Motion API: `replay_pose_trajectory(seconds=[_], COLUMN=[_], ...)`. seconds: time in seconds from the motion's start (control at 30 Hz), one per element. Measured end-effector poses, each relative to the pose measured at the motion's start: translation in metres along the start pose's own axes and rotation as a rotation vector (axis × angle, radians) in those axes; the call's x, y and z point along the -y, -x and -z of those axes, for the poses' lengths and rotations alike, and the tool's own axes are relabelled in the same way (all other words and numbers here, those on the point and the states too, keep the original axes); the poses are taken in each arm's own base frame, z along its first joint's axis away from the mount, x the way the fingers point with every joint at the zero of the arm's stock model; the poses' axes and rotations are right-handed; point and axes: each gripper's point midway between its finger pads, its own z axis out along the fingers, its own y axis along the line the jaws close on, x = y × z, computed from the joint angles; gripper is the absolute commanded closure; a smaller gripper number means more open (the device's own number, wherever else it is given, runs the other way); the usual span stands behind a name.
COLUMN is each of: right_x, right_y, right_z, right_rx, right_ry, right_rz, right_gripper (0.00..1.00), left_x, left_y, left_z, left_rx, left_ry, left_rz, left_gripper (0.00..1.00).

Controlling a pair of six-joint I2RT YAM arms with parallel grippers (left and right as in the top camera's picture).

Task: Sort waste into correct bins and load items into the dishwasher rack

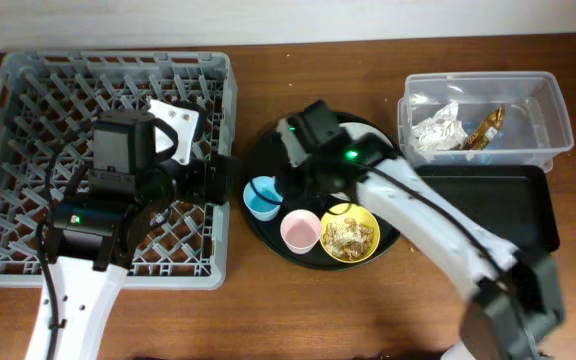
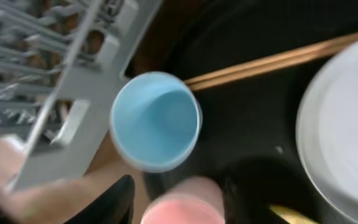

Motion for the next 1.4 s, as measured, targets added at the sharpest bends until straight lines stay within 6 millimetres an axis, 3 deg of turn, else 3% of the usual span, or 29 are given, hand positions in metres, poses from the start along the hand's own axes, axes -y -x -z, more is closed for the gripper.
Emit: replay_pose_trajectory(seconds=[0.03,0.1,0.13,0.17,0.27,0.3,0.33,0.37,0.4,0.47,0.53,0.57,0.63,0.7,0.73,0.77,0.87,0.9,0.93,1.13,1.17,1.23,1.27,1.3,1.33,1.4], right_x=[0.008,0.017,0.021,0.025,0.042,0.046,0.046,0.033,0.023,-0.016,-0.048,-0.052,-0.059,-0.057,-0.056,-0.055,-0.054,-0.054,-0.054,-0.07,-0.071,-0.07,-0.069,-0.069,-0.068,-0.069], right_y=[0.003,0.001,0.002,-0.001,-0.009,-0.007,0.006,0.032,0.045,0.047,0.037,0.037,0.036,0.039,0.04,0.043,0.048,0.051,0.054,0.055,0.057,0.059,0.059,0.059,0.061,0.061], right_z=[-0.033,-0.065,-0.078,-0.083,-0.069,-0.05,-0.018,0.054,0.109,0.191,0.214,0.217,0.223,0.219,0.217,0.215,0.216,0.217,0.219,0.211,0.211,0.211,0.211,0.21,0.209,0.21], right_rx=[-0.012,-0.032,-0.033,-0.047,-0.086,-0.075,-0.011,0.158,0.288,0.459,0.476,0.482,0.494,0.498,0.498,0.506,0.525,0.536,0.543,0.524,0.534,0.542,0.542,0.536,0.539,0.542], right_ry=[-0.018,-0.034,-0.038,-0.044,-0.06,-0.065,-0.043,0.091,0.167,0.475,0.724,0.752,0.799,0.801,0.798,0.794,0.786,0.786,0.787,0.774,0.764,0.755,0.755,0.756,0.749,0.748], right_rz=[0.0,-0.001,0.002,-0.007,-0.051,-0.065,-0.072,-0.037,0.01,0.181,0.301,0.319,0.355,0.362,0.36,0.366,0.379,0.381,0.372,0.37,0.377,0.379,0.377,0.367,0.365,0.368], right_gripper=[0.6,0.71,0.87,0.96,0.96,0.96,0.96,0.96,0.96,0.96,0.96,0.96,0.96,0.96,0.96,0.96,0.96,0.96,0.96,0.96,0.96,0.96,0.89,0.67,0.55,0.41], left_x=[0.001,0.0,-0.006,-0.012,-0.014,-0.011,-0.006,0.007,0.023,0.047,0.067,0.075,0.099,0.116,0.12,0.124,0.124,0.124,0.124,0.124,0.124,0.124,0.124,0.124,0.124,0.124], left_y=[0.0,0.001,0.002,0.004,0.01,0.015,0.018,0.032,0.039,0.046,0.042,0.041,0.036,0.033,0.032,0.031,0.031,0.031,0.031,0.031,0.031,0.031,0.031,0.032,0.031,0.031], left_z=[0.0,0.0,0.002,0.004,0.014,0.018,0.022,0.028,0.032,0.035,0.038,0.04,0.047,0.056,0.057,0.059,0.059,0.059,0.059,0.06,0.06,0.061,0.063,0.063,0.063,0.062], left_rx=[0.002,0.004,0.009,0.019,0.039,0.053,0.063,0.101,0.104,0.078,-0.005,-0.023,-0.066,-0.094,-0.102,-0.109,-0.11,-0.11,-0.109,-0.111,-0.111,-0.11,-0.105,-0.099,-0.102,-0.102], left_ry=[-0.007,-0.009,-0.011,-0.021,-0.149,-0.209,-0.263,-0.376,-0.502,-0.742,-0.999,-1.048,-1.141,-1.218,-1.231,-1.244,-1.248,-1.248,-1.248,-1.255,-1.255,-1.257,-1.27,-1.268,-1.269,-1.261], left_rz=[0.0,0.097,0.168,0.245,0.372,0.388,0.395,0.371,0.352,0.326,0.343,0.334,0.296,0.26,0.253,0.247,0.247,0.248,0.247,0.246,0.246,0.245,0.237,0.234,0.234,0.237], left_gripper=[0.01,0.01,0.01,0.01,0.02,0.05,0.09,0.11,0.11,0.11,0.11,0.11,0.24,0.25,0.18,0.01,0.05,0.11,0.23,0.13,0.21,0.47,0.49,0.49,0.49,0.49])
